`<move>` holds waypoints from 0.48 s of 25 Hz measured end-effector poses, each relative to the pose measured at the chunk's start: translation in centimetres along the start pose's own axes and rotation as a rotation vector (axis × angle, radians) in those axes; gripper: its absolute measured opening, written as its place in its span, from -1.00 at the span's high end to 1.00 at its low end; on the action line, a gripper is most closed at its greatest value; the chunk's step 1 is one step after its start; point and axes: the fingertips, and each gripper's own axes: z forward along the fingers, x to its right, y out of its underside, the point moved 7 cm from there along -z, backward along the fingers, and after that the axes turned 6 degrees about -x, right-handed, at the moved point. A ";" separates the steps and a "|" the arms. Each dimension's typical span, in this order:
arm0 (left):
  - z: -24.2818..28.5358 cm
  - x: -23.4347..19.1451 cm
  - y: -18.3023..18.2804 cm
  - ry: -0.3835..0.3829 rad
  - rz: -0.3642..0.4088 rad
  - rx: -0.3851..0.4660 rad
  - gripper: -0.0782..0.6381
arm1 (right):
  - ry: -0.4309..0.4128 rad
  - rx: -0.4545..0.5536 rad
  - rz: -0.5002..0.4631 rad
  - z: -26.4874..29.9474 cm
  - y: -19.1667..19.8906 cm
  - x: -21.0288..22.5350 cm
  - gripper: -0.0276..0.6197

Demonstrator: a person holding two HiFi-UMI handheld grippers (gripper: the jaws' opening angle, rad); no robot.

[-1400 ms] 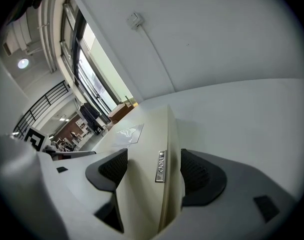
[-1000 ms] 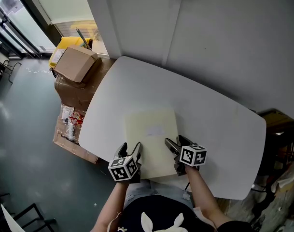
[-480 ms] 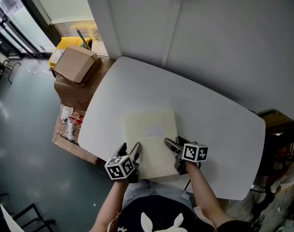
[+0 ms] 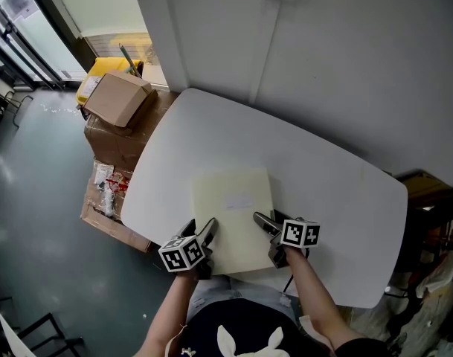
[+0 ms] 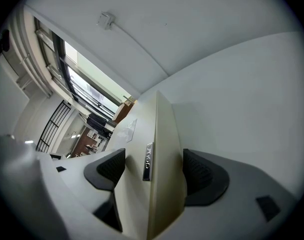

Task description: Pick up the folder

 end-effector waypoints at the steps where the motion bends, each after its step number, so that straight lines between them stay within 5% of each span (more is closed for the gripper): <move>1: 0.0 0.0 0.0 0.002 -0.002 0.000 -0.08 | -0.003 0.000 0.001 0.0 0.0 0.0 -0.08; 12: 0.0 -0.1 0.0 0.004 0.001 0.003 -0.07 | -0.006 -0.005 -0.009 0.2 0.0 -0.1 -0.08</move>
